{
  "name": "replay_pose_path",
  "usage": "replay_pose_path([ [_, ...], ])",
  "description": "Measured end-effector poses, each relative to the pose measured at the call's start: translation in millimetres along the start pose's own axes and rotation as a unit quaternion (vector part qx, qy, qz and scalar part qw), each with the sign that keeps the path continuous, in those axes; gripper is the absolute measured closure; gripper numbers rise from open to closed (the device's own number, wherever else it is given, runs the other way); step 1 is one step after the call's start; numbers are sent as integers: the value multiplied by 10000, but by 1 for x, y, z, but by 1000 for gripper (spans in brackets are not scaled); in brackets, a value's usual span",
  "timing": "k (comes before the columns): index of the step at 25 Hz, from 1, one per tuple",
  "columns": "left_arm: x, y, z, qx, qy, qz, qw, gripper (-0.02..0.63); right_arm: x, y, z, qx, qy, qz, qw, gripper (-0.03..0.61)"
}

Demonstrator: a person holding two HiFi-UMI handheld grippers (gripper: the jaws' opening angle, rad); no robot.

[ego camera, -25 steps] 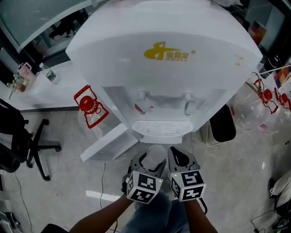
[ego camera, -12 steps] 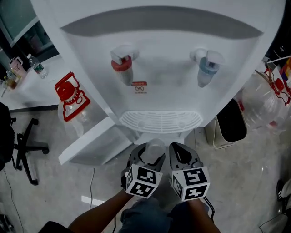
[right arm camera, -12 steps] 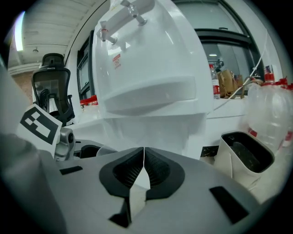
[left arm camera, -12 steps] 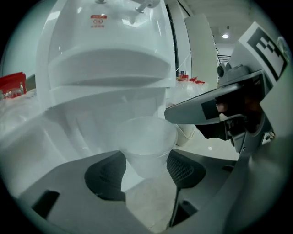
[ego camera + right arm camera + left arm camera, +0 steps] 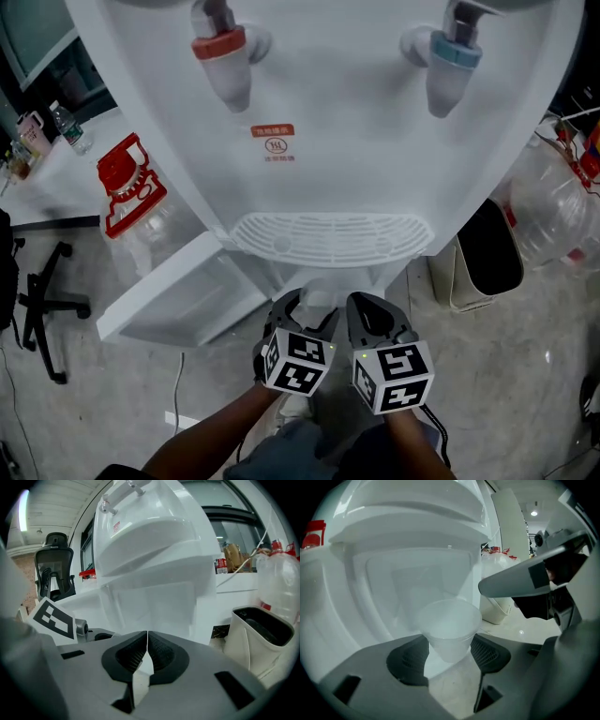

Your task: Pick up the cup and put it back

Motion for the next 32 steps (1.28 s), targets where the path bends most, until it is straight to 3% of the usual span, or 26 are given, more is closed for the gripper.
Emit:
replay_pose_path([
  [19, -20, 104, 39, 319, -288, -184, 9989, 337, -14, 26, -5, -42, -329, 7, 9994, 557],
  [32, -15, 153, 51, 390, -468, 27, 9981, 337, -27, 32, -27, -152, -97, 124, 9998, 557],
])
Point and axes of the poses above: the fingertips, and each gripper's own axes: y forward along the fingers, z to its left, x out of its top, the point moved 9 cm from there along -y, backward along the fingers, and after that the axes turned 7 degrees about z, right-handed, at the moved point
